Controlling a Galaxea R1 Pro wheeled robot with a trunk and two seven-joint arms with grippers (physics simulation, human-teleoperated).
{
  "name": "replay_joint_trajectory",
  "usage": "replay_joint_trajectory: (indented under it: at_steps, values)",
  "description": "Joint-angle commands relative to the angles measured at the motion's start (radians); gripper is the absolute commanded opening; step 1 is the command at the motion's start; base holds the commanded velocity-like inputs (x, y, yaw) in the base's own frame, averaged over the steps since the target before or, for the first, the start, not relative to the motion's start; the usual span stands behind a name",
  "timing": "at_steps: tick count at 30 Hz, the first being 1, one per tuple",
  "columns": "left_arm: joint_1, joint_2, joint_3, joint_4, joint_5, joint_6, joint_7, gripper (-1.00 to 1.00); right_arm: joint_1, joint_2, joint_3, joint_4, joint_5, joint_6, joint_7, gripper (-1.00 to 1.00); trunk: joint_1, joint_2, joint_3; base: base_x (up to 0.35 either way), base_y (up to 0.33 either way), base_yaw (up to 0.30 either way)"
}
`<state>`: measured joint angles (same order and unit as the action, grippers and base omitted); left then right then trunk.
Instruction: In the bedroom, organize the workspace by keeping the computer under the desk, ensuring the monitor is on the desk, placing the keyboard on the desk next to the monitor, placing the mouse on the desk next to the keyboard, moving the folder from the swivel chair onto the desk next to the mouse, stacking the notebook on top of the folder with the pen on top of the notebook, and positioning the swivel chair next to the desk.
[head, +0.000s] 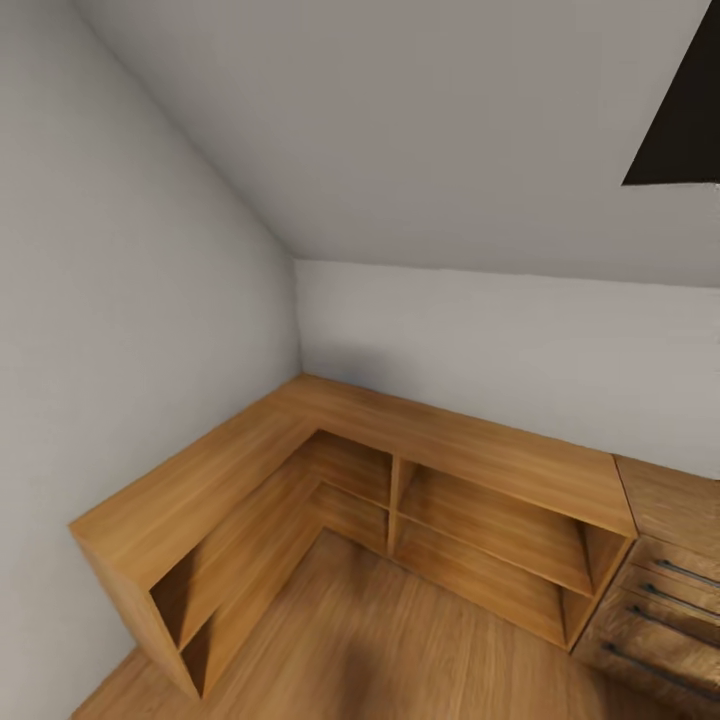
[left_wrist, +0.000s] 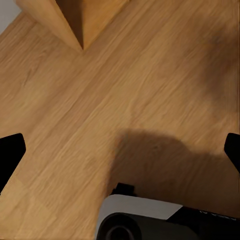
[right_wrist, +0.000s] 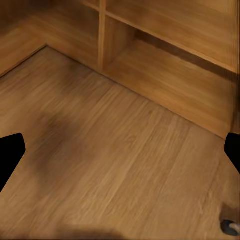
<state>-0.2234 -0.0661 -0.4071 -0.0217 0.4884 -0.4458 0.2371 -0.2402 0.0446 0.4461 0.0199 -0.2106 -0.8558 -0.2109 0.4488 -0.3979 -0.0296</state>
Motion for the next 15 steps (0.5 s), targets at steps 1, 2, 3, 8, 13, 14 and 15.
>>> replay_joint_trajectory:
  at_steps: [1, 2, 3, 8, 13, 14, 15]
  values:
    - [-0.001, -0.001, -0.009, 0.000, 0.005, -0.002, 0.005, 1.00, -0.001, 0.001, 0.009, 0.002, -0.007, -0.002, -0.002, 1.00, 0.001, -0.002, -0.001, 0.319, 0.016, -0.267]
    - [-0.001, -0.001, -0.009, 0.000, 0.005, -0.002, 0.005, 1.00, -0.001, 0.002, 0.009, 0.002, -0.007, -0.001, -0.002, 1.00, 0.001, -0.002, -0.001, 0.319, 0.010, -0.248]
    - [-0.001, 0.000, -0.009, 0.000, 0.006, -0.002, 0.005, 1.00, -0.001, 0.006, 0.008, 0.002, -0.007, 0.000, -0.002, 1.00, 0.001, -0.002, 0.000, 0.320, 0.041, -0.143]
    - [-0.001, 0.000, -0.009, 0.000, 0.007, -0.002, 0.005, 1.00, -0.001, 0.014, 0.007, 0.001, -0.009, 0.003, -0.005, 1.00, 0.001, -0.002, 0.000, 0.319, 0.119, -0.032]
    - [-0.001, 0.000, -0.009, 0.000, 0.007, 0.000, 0.004, 1.00, -0.001, 0.015, 0.006, 0.000, -0.013, 0.005, -0.008, 1.00, 0.001, -0.002, -0.001, 0.170, 0.058, -0.049]
    - [-0.001, 0.000, -0.009, 0.000, 0.007, 0.000, 0.004, 1.00, -0.001, 0.015, 0.006, 0.000, -0.013, 0.005, -0.008, 1.00, 0.001, -0.002, -0.002, 0.050, 0.016, -0.126]
    - [-0.001, 0.000, -0.009, 0.000, 0.007, 0.000, 0.004, 1.00, -0.001, 0.015, 0.006, 0.000, -0.013, 0.005, -0.008, 1.00, 0.001, -0.002, -0.003, 0.040, 0.013, -0.135]
